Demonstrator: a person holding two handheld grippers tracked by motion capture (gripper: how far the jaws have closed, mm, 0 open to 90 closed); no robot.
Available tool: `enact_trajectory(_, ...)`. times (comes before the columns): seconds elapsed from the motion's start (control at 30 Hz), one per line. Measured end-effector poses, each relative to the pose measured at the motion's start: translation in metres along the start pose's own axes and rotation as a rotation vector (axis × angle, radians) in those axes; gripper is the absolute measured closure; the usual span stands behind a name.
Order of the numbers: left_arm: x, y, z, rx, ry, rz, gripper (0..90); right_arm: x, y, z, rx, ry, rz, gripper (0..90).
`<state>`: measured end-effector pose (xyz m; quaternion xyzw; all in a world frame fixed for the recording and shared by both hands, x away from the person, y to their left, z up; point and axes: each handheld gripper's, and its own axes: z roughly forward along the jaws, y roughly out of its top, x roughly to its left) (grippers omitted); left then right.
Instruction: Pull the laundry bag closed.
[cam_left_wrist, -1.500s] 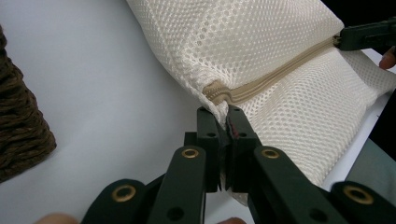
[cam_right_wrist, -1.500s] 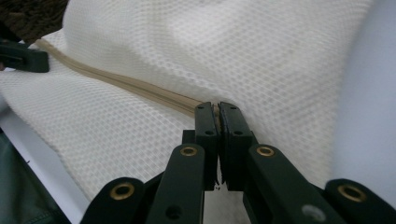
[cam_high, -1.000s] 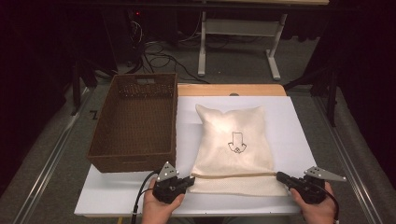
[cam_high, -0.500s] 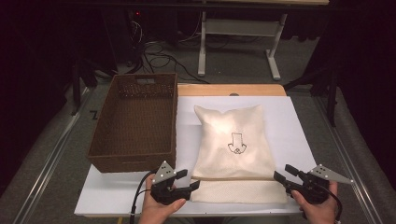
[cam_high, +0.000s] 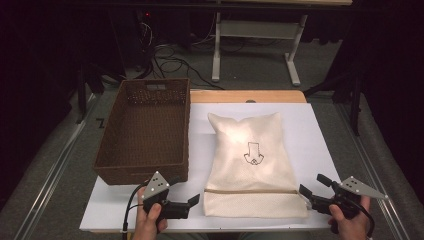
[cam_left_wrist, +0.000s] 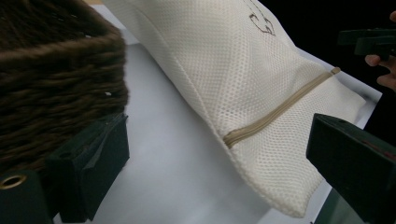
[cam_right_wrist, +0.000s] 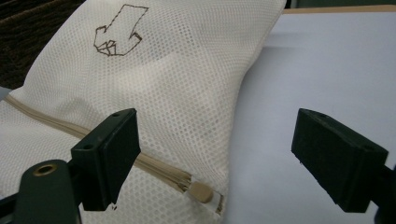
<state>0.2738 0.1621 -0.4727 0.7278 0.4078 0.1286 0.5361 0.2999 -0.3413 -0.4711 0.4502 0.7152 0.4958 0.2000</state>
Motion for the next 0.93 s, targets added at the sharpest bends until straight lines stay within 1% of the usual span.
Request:
enact_trajectory(0.07,0.004,0.0,-0.007,-0.013,0.002,-0.007,6.1,-0.004,-0.001,-0.003,-0.005,-0.007,-0.005,15.7)
enact_trajectory(0.13,0.009,-0.001,-0.014,-0.025,0.009,0.001,6.1,-0.008,-0.001,-0.005,-0.009,-0.011,-0.011,15.7)
enact_trajectory(0.17,0.01,-0.002,-0.016,-0.026,0.007,0.008,6.0,-0.009,-0.001,-0.006,-0.01,-0.016,-0.001,15.7)
enact_trajectory(0.23,0.015,-0.004,-0.024,-0.035,-0.002,0.019,3.1,-0.012,-0.002,-0.008,-0.011,-0.021,0.001,15.8)
enact_trajectory(0.3,0.019,-0.006,-0.031,-0.045,0.001,0.025,1.8,-0.013,-0.002,-0.009,-0.012,-0.023,0.006,15.8)
enact_trajectory(0.37,0.024,-0.007,-0.039,-0.062,0.006,0.021,0.5,-0.015,-0.003,-0.01,-0.011,-0.028,0.002,15.8)
enact_trajectory(0.47,0.031,-0.008,-0.05,-0.091,0.014,0.003,0.2,-0.016,-0.003,-0.012,-0.007,-0.03,0.002,15.8)
enact_trajectory(0.5,0.034,-0.009,-0.054,-0.097,0.028,0.004,0.2,-0.017,-0.004,-0.013,-0.006,-0.028,0.0,15.8)
enact_trajectory(0.6,0.039,-0.012,-0.061,-0.096,0.047,0.003,0.2,-0.019,-0.005,-0.014,-0.005,-0.022,0.007,15.8)
enact_trajectory(0.7,0.042,-0.014,-0.066,-0.108,0.063,-0.007,0.2,-0.02,-0.005,-0.014,-0.013,-0.021,0.012,15.8)
enact_trajectory(0.77,0.043,-0.015,-0.066,-0.114,0.064,-0.016,0.2,-0.019,-0.005,-0.014,-0.012,-0.023,0.012,15.9)
enact_trajectory(0.8,0.043,-0.015,-0.065,-0.112,0.061,-0.017,0.2,-0.019,-0.005,-0.014,-0.01,-0.02,0.013,15.9)
enact_trajectory(0.87,0.043,-0.015,-0.062,-0.107,0.07,-0.012,0.2,-0.019,-0.005,-0.013,-0.007,-0.019,0.008,15.9)
enact_trajectory(0.9,0.042,-0.016,-0.06,-0.1,0.071,-0.011,0.2,-0.019,-0.005,-0.013,-0.007,-0.018,0.009,15.9)
enact_trajectory(0.93,0.042,-0.016,-0.057,-0.086,0.064,-0.011,0.2,-0.019,-0.005,-0.013,-0.007,-0.016,0.012,16.0)
